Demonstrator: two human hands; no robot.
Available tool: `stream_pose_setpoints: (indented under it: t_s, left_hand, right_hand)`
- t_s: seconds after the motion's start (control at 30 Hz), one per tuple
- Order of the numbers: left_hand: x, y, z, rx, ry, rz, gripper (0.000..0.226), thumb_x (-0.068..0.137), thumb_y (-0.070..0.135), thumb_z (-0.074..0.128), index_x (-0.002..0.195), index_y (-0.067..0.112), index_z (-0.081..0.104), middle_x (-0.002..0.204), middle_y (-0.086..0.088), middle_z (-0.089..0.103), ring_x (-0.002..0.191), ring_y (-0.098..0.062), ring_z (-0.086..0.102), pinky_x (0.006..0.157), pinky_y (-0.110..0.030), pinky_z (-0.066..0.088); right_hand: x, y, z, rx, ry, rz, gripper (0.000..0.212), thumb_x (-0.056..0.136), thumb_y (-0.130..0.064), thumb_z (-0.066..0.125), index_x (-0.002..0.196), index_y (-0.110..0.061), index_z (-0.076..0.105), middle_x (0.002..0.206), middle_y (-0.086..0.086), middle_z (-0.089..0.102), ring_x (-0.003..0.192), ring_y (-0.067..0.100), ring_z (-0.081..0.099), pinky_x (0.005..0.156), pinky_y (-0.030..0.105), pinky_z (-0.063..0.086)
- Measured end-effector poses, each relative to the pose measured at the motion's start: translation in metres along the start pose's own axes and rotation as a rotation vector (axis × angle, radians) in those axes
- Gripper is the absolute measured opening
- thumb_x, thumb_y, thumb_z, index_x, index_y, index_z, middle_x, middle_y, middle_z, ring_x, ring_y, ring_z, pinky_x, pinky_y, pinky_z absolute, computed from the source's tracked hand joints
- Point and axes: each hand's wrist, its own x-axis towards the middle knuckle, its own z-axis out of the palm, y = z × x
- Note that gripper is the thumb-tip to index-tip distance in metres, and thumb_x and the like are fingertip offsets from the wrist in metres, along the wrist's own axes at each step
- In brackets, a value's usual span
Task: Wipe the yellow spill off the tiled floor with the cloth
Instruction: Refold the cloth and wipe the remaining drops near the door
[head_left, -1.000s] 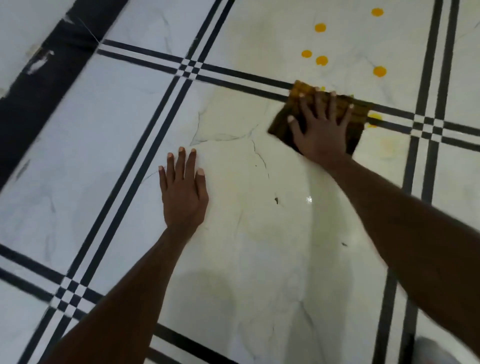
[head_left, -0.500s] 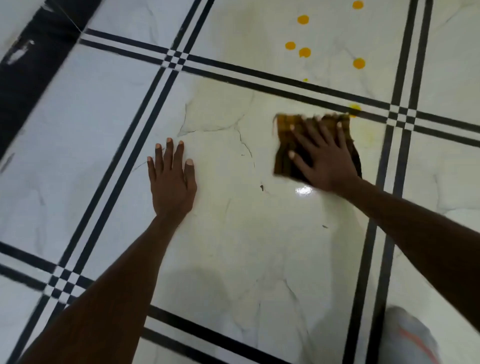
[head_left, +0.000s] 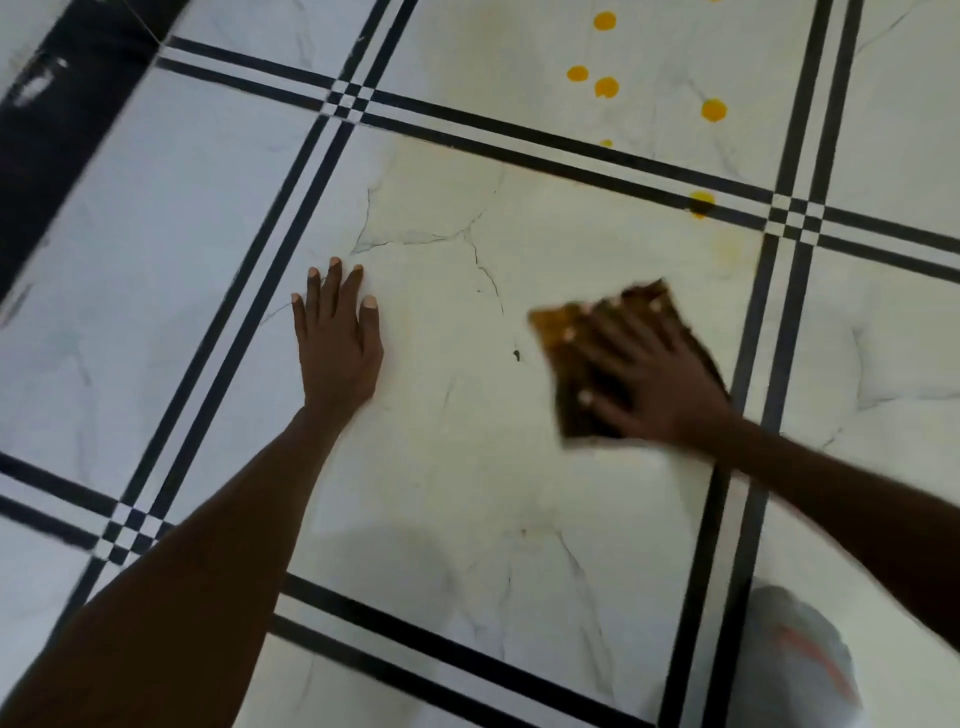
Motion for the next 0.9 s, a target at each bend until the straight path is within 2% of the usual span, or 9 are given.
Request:
stream_pose_setpoints:
  t_s: [0.1, 0.17, 0.23, 0.37, 0.5, 0.6, 0.7, 0.8, 0.9]
  left_hand:
    - [0.003, 0.006, 0.002, -0.005, -0.011, -0.03, 0.057, 0.109, 0.044, 0.032, 0.159, 0.017, 0.036, 0.171, -0.006, 0.025, 0.161, -0.027, 0.012, 0.131, -0.05, 0.003]
    - [0.005, 0.009, 0.001, -0.022, -0.012, -0.064, 0.058, 0.109, 0.047, 0.029, 0.158, 0.017, 0.038, 0.17, -0.005, 0.028, 0.161, -0.026, 0.014, 0.131, -0.05, 0.003]
    - [0.007, 0.013, 0.0, -0.067, 0.029, -0.101, 0.057, 0.108, 0.047, 0.027, 0.154, 0.017, 0.045, 0.166, -0.004, 0.037, 0.158, -0.025, 0.022, 0.13, -0.05, 0.009]
    - [0.017, 0.022, -0.001, -0.219, 0.175, -0.242, 0.06, 0.104, 0.051, 0.028, 0.143, 0.016, 0.058, 0.151, -0.002, 0.057, 0.147, -0.024, 0.043, 0.125, -0.051, 0.026]
    - [0.017, 0.023, 0.008, -0.127, 0.146, -0.221, 0.061, 0.103, 0.053, 0.032, 0.144, 0.015, 0.056, 0.155, -0.005, 0.052, 0.151, -0.027, 0.036, 0.126, -0.054, 0.021]
    - [0.011, 0.02, 0.01, -0.04, 0.098, -0.157, 0.06, 0.104, 0.051, 0.036, 0.151, 0.016, 0.049, 0.164, -0.006, 0.04, 0.157, -0.028, 0.026, 0.13, -0.053, 0.011]
    - [0.008, 0.012, 0.01, 0.011, 0.067, -0.106, 0.061, 0.105, 0.051, 0.033, 0.155, 0.018, 0.043, 0.167, -0.005, 0.035, 0.159, -0.028, 0.021, 0.13, -0.052, 0.011]
    - [0.009, 0.012, 0.01, -0.007, 0.084, -0.115, 0.061, 0.105, 0.051, 0.029, 0.153, 0.018, 0.047, 0.166, -0.004, 0.038, 0.158, -0.026, 0.023, 0.13, -0.05, 0.012]
    - [0.01, 0.018, 0.01, -0.026, 0.13, -0.164, 0.061, 0.104, 0.051, 0.027, 0.149, 0.018, 0.053, 0.162, -0.004, 0.043, 0.156, -0.027, 0.029, 0.129, -0.052, 0.016]
  right_hand:
    - [0.075, 0.045, -0.012, 0.05, 0.1, 0.463, 0.071, 0.104, -0.07, 0.018, 0.166, -0.037, 0.014, 0.177, 0.005, 0.008, 0.163, 0.035, 0.002, 0.125, 0.072, 0.001]
    - [0.121, 0.007, -0.012, 0.093, 0.127, 0.588, 0.072, 0.103, -0.069, 0.017, 0.166, -0.033, 0.02, 0.176, 0.007, 0.008, 0.162, 0.039, 0.002, 0.122, 0.073, -0.005]
    - [0.137, -0.062, -0.006, 0.106, 0.14, 0.446, 0.069, 0.103, -0.065, 0.021, 0.164, -0.031, 0.029, 0.175, 0.009, 0.018, 0.161, 0.041, 0.009, 0.123, 0.074, 0.0]
    - [0.071, -0.199, 0.019, 0.129, -0.002, -0.126, 0.062, 0.106, -0.058, 0.03, 0.162, -0.031, 0.033, 0.174, 0.007, 0.02, 0.162, 0.036, 0.006, 0.124, 0.07, 0.004]
    - [0.006, -0.176, 0.027, 0.078, -0.109, -0.465, 0.064, 0.106, -0.062, 0.03, 0.164, -0.036, 0.027, 0.177, 0.0, 0.006, 0.164, 0.027, -0.005, 0.129, 0.061, -0.002]
    - [0.013, -0.089, 0.016, 0.035, -0.045, -0.325, 0.065, 0.104, -0.064, 0.037, 0.162, -0.037, 0.032, 0.175, -0.001, 0.017, 0.164, 0.027, 0.008, 0.129, 0.06, 0.008]
    - [0.065, -0.036, 0.0, 0.024, 0.053, 0.097, 0.067, 0.104, -0.066, 0.027, 0.164, -0.036, 0.025, 0.176, 0.003, 0.015, 0.163, 0.031, 0.009, 0.126, 0.068, 0.011]
    - [0.115, -0.07, 0.001, 0.031, 0.113, 0.367, 0.069, 0.104, -0.066, 0.02, 0.165, -0.033, 0.024, 0.176, 0.007, 0.011, 0.163, 0.037, 0.005, 0.125, 0.071, 0.0]
    - [0.104, -0.161, 0.013, 0.101, 0.093, 0.2, 0.066, 0.105, -0.061, 0.026, 0.163, -0.031, 0.031, 0.174, 0.009, 0.021, 0.162, 0.039, 0.008, 0.124, 0.072, 0.002]
